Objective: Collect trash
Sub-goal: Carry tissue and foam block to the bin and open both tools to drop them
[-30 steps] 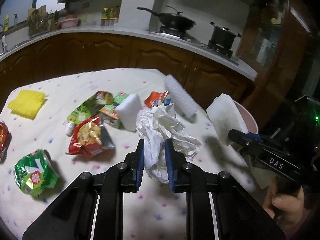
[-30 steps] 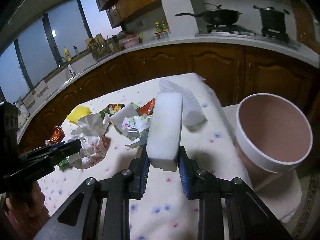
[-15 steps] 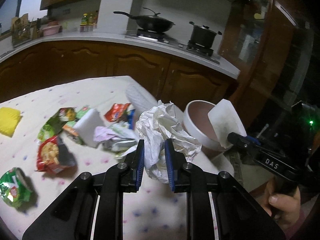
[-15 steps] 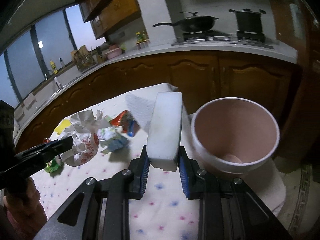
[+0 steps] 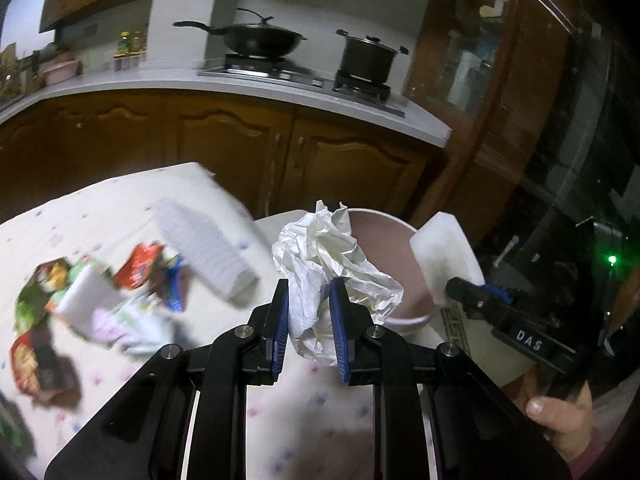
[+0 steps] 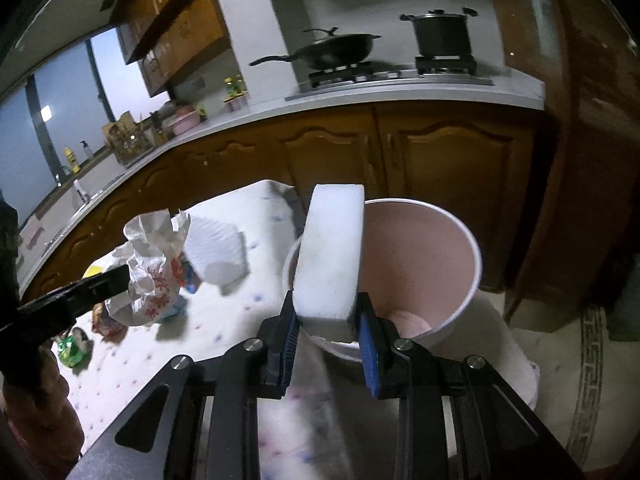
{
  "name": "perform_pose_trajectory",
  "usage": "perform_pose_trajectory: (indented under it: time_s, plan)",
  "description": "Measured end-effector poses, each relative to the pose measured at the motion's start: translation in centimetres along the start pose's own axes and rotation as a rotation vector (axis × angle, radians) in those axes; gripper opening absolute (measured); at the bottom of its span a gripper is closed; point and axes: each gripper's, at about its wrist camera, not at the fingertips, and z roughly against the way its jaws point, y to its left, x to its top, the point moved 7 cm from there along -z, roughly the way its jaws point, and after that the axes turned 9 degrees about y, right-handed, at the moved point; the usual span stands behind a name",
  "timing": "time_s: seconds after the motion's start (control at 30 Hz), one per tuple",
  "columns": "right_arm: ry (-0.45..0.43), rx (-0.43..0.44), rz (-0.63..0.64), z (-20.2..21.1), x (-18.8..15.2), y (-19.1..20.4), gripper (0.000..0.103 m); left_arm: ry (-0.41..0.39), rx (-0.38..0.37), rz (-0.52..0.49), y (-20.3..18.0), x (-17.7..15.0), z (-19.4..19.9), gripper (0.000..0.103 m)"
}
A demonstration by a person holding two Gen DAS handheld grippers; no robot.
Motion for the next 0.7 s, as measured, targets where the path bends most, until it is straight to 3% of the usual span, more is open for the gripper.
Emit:
perform_pose_trajectory:
  time_s: [0.3,0.5,0.6,0.63,0.67,0.7]
  plan:
    - [0.009,-0.036,-0.033,-1.5,1.8,-3.6,0.028,0.041,-0.038,-0.037,-3.2,3.7,-5.7,0.018]
    - [0.032,-0.056,-0.045,-2.7,2.2,-5.2,0.029,0.086,-0.039,-0.048,-4.2,4.2,-8.9,0.021]
    - [0.046,-0.059,-0.064,-3.3,2.3,-5.9,0.034,0.113,-0.042,-0.045,-4.2,4.1,-10.1,0.028]
    - [0.048,-0.054,-0.074,-3.5,2.3,-6.1,0.035,0.121,-0.041,-0.044,-4.1,4.0,-10.4,0.035]
    - [0.047,-0.054,-0.081,-3.5,2.3,-6.3,0.035,0.128,-0.035,-0.042,-4.1,4.1,-10.8,0.048]
    - [0.048,-0.057,-0.084,-3.5,2.2,-6.3,0.037,0.129,-0.031,-0.038,-4.0,4.1,-10.9,0.052]
